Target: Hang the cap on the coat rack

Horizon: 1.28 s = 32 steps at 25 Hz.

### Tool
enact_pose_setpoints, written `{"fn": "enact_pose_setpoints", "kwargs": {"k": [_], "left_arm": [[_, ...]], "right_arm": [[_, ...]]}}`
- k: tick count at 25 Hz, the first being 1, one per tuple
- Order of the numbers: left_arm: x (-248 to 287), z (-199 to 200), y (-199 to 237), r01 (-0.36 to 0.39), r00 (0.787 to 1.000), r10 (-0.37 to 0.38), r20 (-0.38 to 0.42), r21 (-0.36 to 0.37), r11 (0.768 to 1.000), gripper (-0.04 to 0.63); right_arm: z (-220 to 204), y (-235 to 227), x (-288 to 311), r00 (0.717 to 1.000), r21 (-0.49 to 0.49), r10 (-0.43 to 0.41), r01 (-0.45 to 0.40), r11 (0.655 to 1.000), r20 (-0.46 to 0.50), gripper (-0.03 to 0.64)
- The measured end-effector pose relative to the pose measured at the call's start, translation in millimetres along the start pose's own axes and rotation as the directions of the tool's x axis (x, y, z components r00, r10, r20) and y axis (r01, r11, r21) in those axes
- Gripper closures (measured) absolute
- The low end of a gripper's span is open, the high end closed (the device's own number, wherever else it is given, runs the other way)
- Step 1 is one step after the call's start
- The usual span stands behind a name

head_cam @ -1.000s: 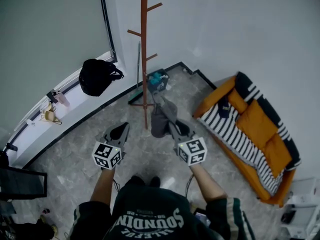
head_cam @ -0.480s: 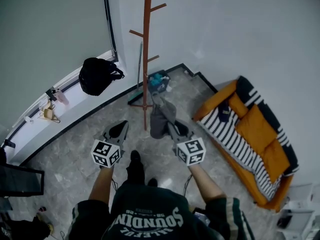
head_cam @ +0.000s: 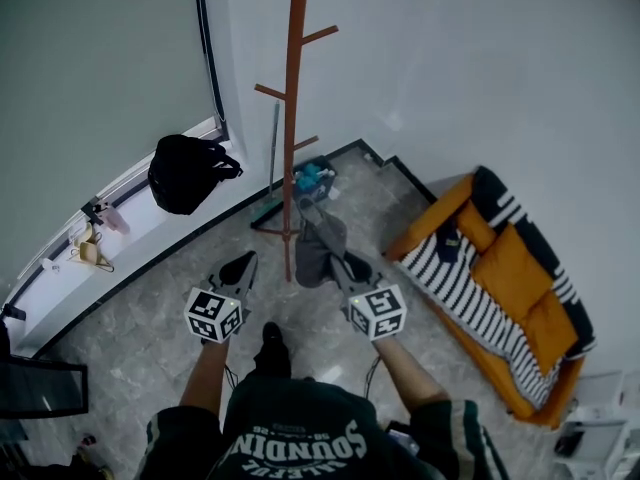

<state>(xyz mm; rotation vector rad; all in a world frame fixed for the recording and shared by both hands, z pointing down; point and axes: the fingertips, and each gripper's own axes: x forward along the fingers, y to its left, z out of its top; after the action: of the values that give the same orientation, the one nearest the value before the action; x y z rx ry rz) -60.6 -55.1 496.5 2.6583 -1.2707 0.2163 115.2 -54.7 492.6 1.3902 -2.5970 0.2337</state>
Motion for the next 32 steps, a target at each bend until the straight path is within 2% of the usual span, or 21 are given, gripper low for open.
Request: {"fn": "enact_pose_setpoints", "kwargs": {"k": [8, 18, 28, 32], "left_arm": [[42, 23, 57, 0.043, 0.999, -0.043, -0.010, 0.008, 0.999, 0.595], [71, 39, 120, 0.079, 0.997, -0.079, -0.006, 0.009, 0.997, 0.595], [91, 38, 130, 0.085, 0.996, -0.085, -0.007, -0.011, 0.996, 0.595], [96, 36, 124, 0.086, 0.996, -0.086, -0.018, -0.020, 0.996, 0.595]], "right_arm": [[19, -21, 62, 0.999, 0.012, -0.044, 0.044, 0.999, -0.013, 0.571], [37, -32, 117, 0.995, 0.035, -0.096, 0.097, 0.995, -0.012, 0.571], [43, -30, 137, 0.997, 0.016, -0.075, 0.076, 0.997, -0.029, 0.571], [30, -30, 139, 0.996, 0.029, -0.062, 0.064, 0.998, -0.064, 0.571]]}}
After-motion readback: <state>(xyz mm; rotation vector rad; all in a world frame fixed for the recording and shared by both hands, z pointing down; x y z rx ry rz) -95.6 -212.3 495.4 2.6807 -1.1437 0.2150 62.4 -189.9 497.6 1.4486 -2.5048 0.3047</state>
